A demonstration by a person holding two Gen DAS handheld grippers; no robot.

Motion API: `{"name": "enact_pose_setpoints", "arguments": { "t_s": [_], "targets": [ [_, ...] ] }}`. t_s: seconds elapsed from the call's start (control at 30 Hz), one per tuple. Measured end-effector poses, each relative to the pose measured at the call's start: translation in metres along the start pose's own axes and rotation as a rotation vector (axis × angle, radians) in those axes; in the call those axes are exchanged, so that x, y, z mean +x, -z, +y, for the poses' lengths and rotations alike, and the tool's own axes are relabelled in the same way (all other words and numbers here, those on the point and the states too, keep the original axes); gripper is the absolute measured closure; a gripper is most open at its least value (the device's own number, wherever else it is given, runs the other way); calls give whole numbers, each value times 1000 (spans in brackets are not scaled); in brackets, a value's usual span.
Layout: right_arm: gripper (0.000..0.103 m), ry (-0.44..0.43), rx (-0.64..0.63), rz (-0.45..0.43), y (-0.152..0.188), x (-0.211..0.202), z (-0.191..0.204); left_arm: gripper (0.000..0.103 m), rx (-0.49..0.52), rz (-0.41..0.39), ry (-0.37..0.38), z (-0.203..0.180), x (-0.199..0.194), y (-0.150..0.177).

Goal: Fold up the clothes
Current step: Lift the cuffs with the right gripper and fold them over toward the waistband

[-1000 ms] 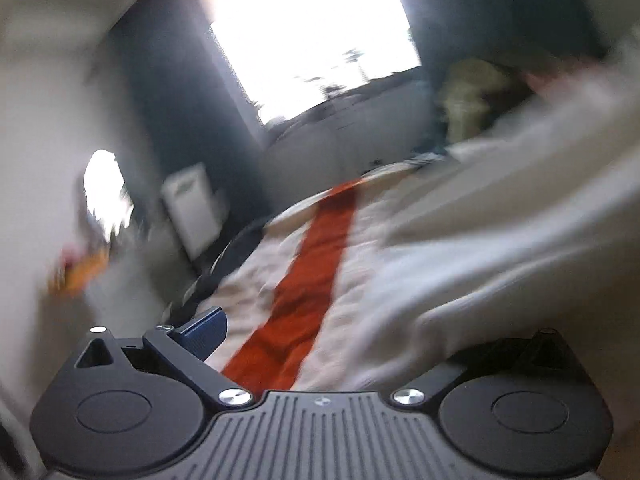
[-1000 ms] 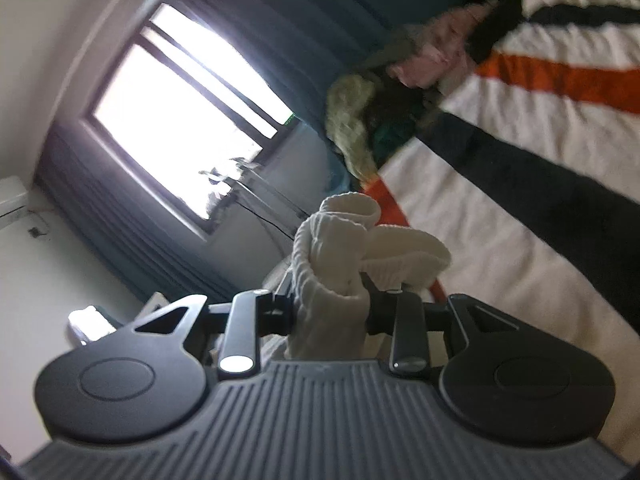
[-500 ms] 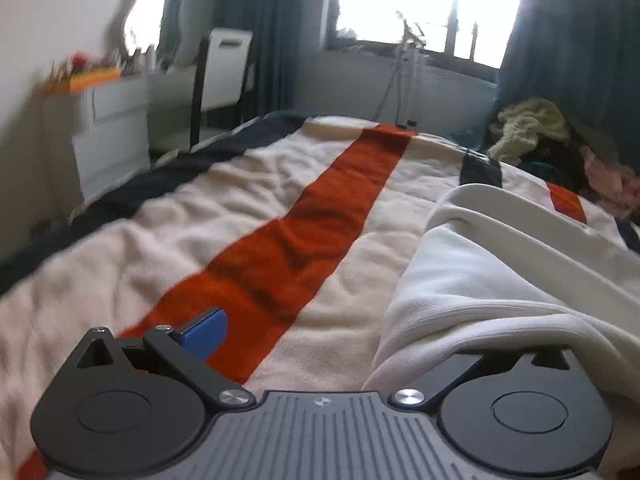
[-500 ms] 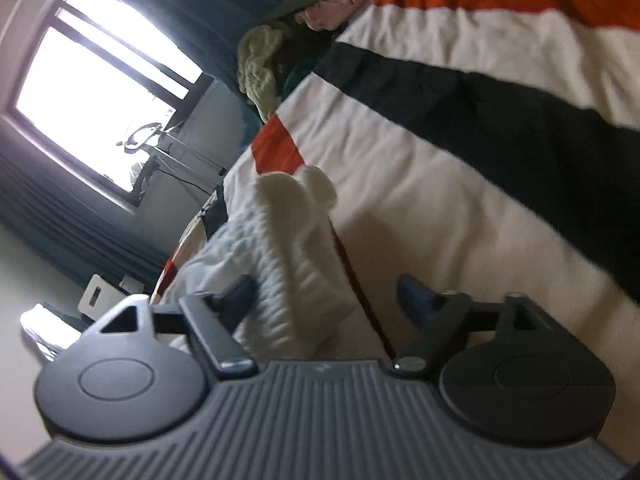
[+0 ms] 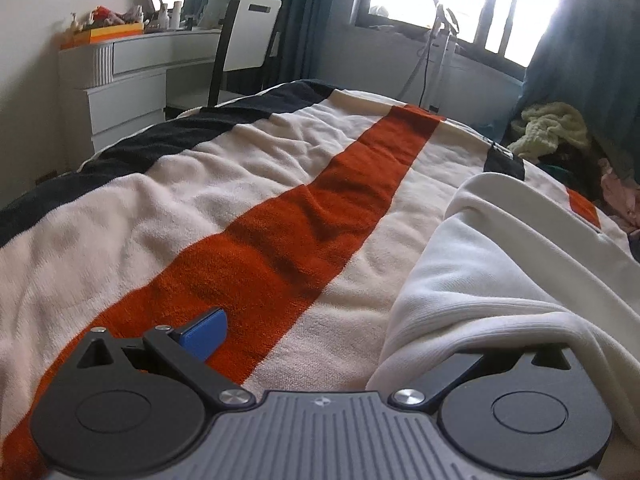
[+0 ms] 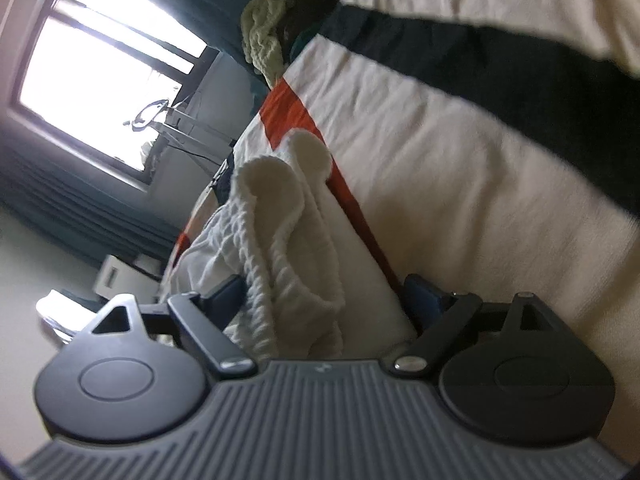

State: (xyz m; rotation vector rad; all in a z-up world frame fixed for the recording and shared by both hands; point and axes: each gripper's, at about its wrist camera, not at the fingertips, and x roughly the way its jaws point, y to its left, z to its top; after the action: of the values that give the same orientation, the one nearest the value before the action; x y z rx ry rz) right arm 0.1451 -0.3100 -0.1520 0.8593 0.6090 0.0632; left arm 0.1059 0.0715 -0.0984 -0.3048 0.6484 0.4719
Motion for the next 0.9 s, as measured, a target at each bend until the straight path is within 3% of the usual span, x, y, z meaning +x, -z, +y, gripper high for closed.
{"name": "enact_pose_setpoints", "arguments": {
  "t_s": [0.13, 0.27, 0.33, 0.5, 0.6, 0.73, 0.9],
  "targets": [
    [15, 24, -86, -87, 1, -23, 21, 0, 21, -11, -13, -3, -1, 0],
    [15, -23, -44, -122, 6, -56, 30, 0, 25, -13, -20, -5, -2, 0],
    [15, -35, 0, -107, 11, -67, 29, 0, 28, -15, -22, -5, -2, 0],
    [15, -140, 245, 39, 31, -63, 4, 0, 33, -16, -27, -6, -2, 0],
    [30, -117, 282, 78, 37, -55, -1, 0, 33, -17, -30, -6, -2, -1],
    [33, -108, 242, 100, 39, -43, 5, 0, 36, -19, -34, -8, -1, -1],
    [60, -48, 135, 58, 36, -30, 20, 0, 63, -28, -39, -11, -4, 1]
  ]
}}
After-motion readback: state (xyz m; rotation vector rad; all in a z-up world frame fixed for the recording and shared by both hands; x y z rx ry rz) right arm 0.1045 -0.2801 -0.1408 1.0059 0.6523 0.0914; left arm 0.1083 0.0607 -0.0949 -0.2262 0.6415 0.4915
